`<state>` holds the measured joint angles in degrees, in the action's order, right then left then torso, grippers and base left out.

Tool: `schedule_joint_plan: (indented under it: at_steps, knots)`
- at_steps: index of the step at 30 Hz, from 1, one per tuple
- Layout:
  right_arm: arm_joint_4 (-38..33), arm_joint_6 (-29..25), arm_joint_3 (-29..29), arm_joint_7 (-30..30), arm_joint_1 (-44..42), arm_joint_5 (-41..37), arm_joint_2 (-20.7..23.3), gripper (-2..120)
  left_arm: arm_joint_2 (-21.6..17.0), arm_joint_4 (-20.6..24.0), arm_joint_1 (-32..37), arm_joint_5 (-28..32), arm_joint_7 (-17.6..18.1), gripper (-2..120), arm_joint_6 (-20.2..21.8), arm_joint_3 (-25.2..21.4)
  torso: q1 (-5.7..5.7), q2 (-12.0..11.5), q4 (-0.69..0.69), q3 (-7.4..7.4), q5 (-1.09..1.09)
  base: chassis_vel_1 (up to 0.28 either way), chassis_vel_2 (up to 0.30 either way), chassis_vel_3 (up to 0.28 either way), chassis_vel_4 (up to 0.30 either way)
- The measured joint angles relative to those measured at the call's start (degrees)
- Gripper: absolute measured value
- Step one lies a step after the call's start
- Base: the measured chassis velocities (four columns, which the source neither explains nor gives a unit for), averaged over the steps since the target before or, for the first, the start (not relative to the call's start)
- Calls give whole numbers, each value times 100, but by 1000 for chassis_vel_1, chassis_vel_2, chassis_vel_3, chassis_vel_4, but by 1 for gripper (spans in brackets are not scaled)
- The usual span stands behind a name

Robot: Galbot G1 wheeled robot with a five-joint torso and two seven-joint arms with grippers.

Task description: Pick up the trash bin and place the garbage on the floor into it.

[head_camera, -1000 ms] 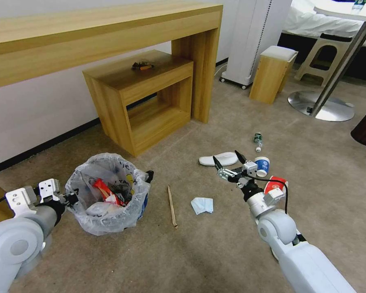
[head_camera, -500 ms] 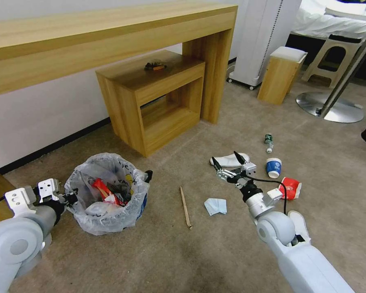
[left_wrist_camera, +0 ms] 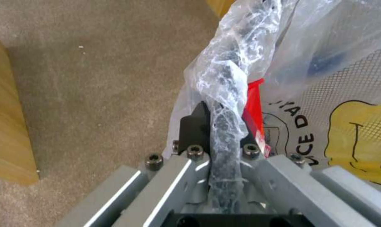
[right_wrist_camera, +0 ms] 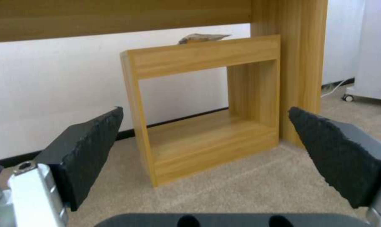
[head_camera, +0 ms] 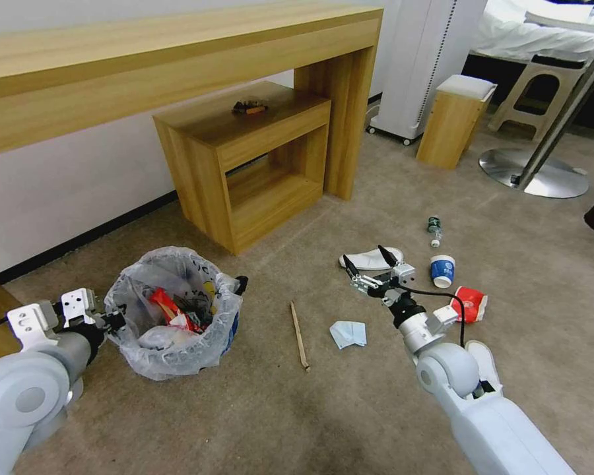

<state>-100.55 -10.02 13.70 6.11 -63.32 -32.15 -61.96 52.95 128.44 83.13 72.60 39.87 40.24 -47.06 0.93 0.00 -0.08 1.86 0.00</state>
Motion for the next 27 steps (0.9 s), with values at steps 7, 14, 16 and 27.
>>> schedule_joint_plan:
  at_steps: [7,14,16,27]
  knots:
    - [-8,-34,4,6,-10,-2,2,100,3,35,39,-45,-2,0,-3,-34,-1,0,0,-1,0,-44,45,49,-37]
    - [-6,-49,-12,-8,-18,-2,5,100,9,28,66,-86,-19,0,-15,-52,0,0,0,1,-1,-148,167,155,-158]
    - [-3,-54,-19,-13,-17,-2,7,100,11,28,68,-89,-20,0,-15,-53,1,-1,2,2,0,-153,161,153,-176]
    - [63,225,-217,-154,80,35,93,100,-6,26,66,-112,-24,0,-16,-59,0,0,0,-1,0,-26,40,18,-29]
